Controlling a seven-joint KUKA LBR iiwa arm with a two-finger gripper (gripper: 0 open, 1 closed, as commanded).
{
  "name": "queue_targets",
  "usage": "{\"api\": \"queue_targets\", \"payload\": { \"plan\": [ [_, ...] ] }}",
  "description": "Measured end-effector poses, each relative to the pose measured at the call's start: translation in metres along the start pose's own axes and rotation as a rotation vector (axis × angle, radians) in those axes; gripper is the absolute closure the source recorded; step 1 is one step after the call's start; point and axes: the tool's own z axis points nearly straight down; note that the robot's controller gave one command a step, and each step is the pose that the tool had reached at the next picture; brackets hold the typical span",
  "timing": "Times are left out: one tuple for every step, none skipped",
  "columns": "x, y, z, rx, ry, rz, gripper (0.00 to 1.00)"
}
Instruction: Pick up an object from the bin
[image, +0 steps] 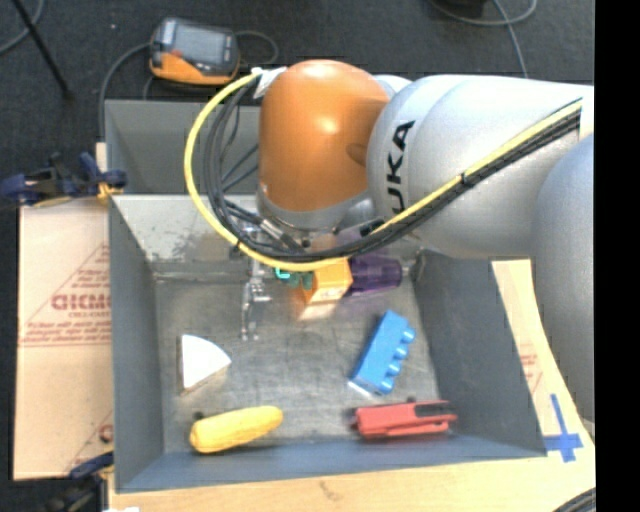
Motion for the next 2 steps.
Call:
{"api": "queue_targets", "payload": {
  "plan": [
    [-0.001, -0.001, -0.004, -0.001, -0.006, 0.003, 0.00],
    [0.005, 0.003, 0.022, -0.001, -0.016, -0.038, 0.00]
  ]
}}
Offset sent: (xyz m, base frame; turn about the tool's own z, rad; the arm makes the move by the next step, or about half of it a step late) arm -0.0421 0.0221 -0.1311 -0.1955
